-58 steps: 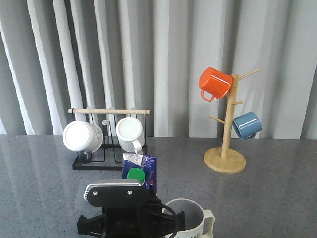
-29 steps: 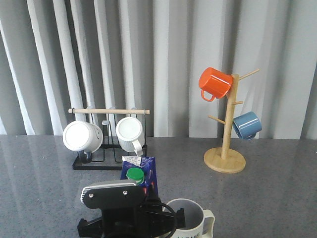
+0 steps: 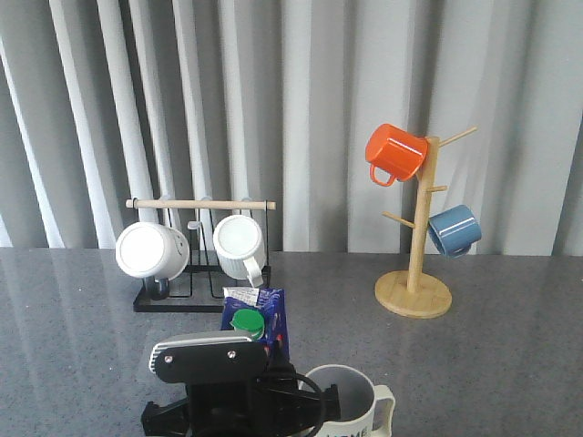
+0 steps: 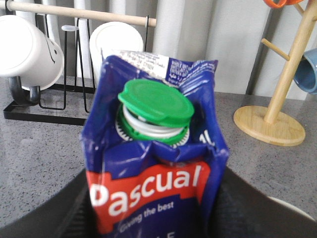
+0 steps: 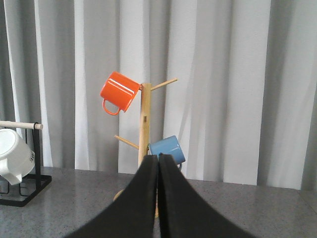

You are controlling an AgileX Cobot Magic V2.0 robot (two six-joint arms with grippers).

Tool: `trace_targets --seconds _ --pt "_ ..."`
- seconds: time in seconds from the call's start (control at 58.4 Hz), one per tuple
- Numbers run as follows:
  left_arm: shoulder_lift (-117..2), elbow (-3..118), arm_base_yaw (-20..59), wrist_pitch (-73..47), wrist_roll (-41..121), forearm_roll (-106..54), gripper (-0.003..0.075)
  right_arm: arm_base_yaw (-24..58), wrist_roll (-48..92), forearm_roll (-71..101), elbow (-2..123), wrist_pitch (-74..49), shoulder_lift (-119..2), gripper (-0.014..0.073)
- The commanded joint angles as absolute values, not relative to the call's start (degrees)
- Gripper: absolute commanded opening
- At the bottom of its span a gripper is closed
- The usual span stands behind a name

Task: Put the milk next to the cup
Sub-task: 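Lower the milk carton onto the table beside the white mug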

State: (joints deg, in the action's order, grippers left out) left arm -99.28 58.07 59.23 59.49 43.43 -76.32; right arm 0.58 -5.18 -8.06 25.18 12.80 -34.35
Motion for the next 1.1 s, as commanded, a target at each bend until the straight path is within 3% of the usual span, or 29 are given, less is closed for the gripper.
trace_targets --seconds 0.0,0.394,1.078 --pt "-97.3 59.4 59.4 62.1 44.0 -74.2 0.0408 0.4 -5.1 -8.4 26.7 16.8 -34.4 -0.0009" --pt "-97.3 59.4 59.4 62.1 44.1 -74.2 0.0527 0.4 -5.1 -8.4 26.7 16.8 -34.4 -0.0009" --pt "-87.8 59.4 59.5 61.9 45.9 -68.9 0.0527 0.4 -5.1 -8.4 26.7 16.8 -34.4 -0.0009"
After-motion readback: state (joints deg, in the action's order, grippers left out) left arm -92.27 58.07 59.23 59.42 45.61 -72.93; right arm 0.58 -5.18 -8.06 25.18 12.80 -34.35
